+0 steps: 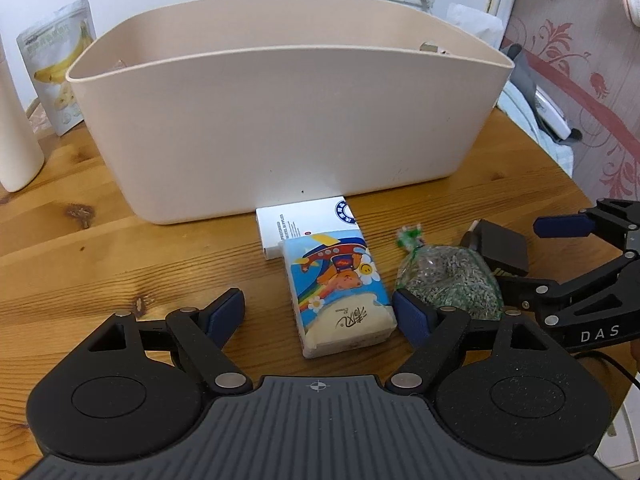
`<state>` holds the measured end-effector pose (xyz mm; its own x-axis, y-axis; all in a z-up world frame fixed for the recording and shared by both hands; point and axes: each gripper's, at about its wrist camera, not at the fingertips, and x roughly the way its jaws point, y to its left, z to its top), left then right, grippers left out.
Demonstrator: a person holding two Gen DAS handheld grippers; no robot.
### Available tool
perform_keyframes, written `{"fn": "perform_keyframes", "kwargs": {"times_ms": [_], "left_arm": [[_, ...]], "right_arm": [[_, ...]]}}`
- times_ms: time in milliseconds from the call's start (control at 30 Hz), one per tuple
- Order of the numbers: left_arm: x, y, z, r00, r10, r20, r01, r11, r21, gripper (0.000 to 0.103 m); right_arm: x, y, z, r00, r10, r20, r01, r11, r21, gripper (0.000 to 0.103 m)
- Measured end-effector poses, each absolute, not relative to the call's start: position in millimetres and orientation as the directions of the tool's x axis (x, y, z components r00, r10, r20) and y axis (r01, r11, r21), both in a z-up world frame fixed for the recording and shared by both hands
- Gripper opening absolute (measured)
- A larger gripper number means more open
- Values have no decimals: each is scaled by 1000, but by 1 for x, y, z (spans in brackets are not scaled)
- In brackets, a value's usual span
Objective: Organize objects
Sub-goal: 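Grasp cartoon tissue pack with left tool while right tool grasps black box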
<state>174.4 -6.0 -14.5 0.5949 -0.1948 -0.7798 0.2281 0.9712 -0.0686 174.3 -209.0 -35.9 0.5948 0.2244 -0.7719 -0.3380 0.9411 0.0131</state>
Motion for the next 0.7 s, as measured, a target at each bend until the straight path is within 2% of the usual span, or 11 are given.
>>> {"fn": "perform_keyframes", "kwargs": {"times_ms": [267, 400, 500, 567, 700], "left_arm": [[180, -10, -16, 608, -197, -769, 238, 969, -60, 81], [179, -9, -16, 630, -186, -754, 233, 971, -44, 69], [180, -6, -16, 641, -185, -745, 233, 972, -41, 54], [181, -4, -15, 644, -185, -742, 231, 972, -42, 50], [180, -1, -15, 648, -194, -737, 236, 970, -48, 48]], "right_arm": [[182, -203, -43, 621, 213, -755, -311, 950, 12, 92], [183, -199, -44, 639, 209, -741, -311, 951, 0, 87], [184, -198, -42, 647, 214, -732, -308, 951, 6, 72], [184, -196, -41, 651, 216, -727, -310, 951, 5, 58], [182, -192, -39, 652, 220, -725, -318, 948, 2, 42]]}}
